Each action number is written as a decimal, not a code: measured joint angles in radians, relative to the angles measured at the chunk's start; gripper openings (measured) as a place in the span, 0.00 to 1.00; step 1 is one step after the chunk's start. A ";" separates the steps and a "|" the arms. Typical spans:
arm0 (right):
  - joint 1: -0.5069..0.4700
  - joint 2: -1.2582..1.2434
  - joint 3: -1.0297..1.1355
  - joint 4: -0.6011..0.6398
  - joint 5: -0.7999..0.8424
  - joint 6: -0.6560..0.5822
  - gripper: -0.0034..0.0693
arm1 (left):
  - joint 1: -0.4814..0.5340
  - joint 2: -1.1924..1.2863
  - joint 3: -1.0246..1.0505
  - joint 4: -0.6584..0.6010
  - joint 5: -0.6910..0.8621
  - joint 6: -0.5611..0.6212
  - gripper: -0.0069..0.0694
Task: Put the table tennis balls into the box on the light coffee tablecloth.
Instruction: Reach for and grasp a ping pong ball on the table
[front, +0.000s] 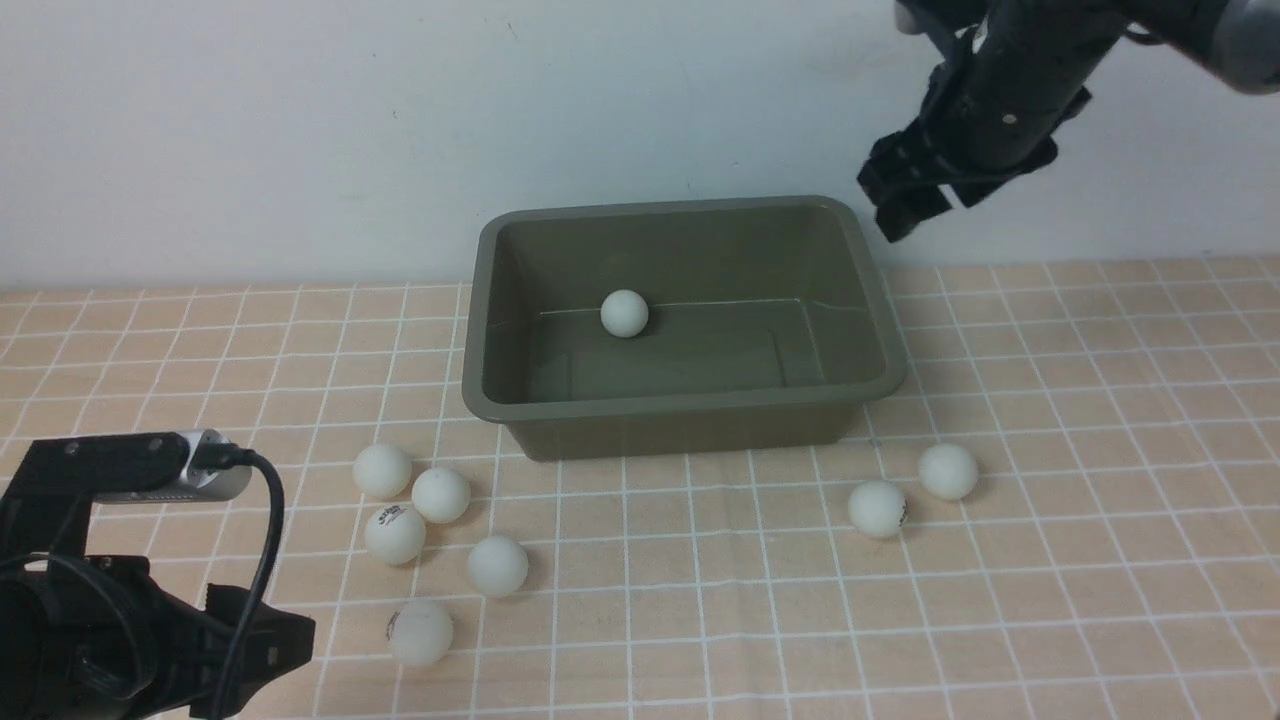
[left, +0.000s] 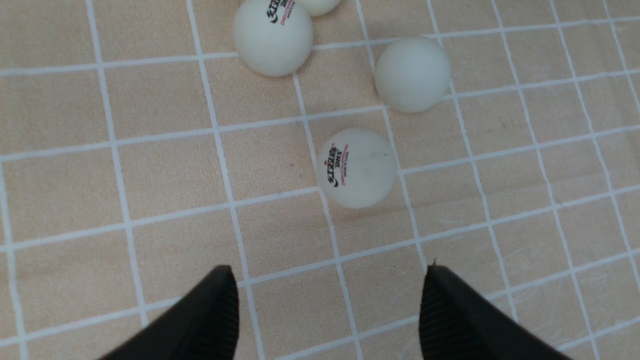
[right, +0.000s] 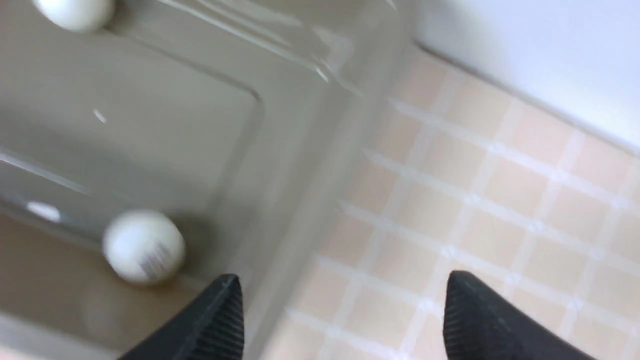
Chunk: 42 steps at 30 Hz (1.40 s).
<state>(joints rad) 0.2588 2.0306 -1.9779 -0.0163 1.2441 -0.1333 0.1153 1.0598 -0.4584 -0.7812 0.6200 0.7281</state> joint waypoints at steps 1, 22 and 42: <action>-0.017 -0.030 0.062 0.008 0.000 0.000 0.72 | 0.000 0.000 0.000 0.000 0.000 0.000 0.62; -0.065 -0.141 0.572 0.169 -0.243 -0.171 0.72 | 0.000 0.000 0.000 0.000 0.000 0.000 0.62; -0.065 -0.020 0.572 0.199 -0.325 -0.198 0.72 | 0.000 0.000 0.000 0.000 0.000 0.000 0.62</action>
<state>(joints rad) 0.1936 2.0103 -1.4055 0.1823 0.9187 -0.3314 0.1153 1.0598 -0.4584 -0.7812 0.6200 0.7281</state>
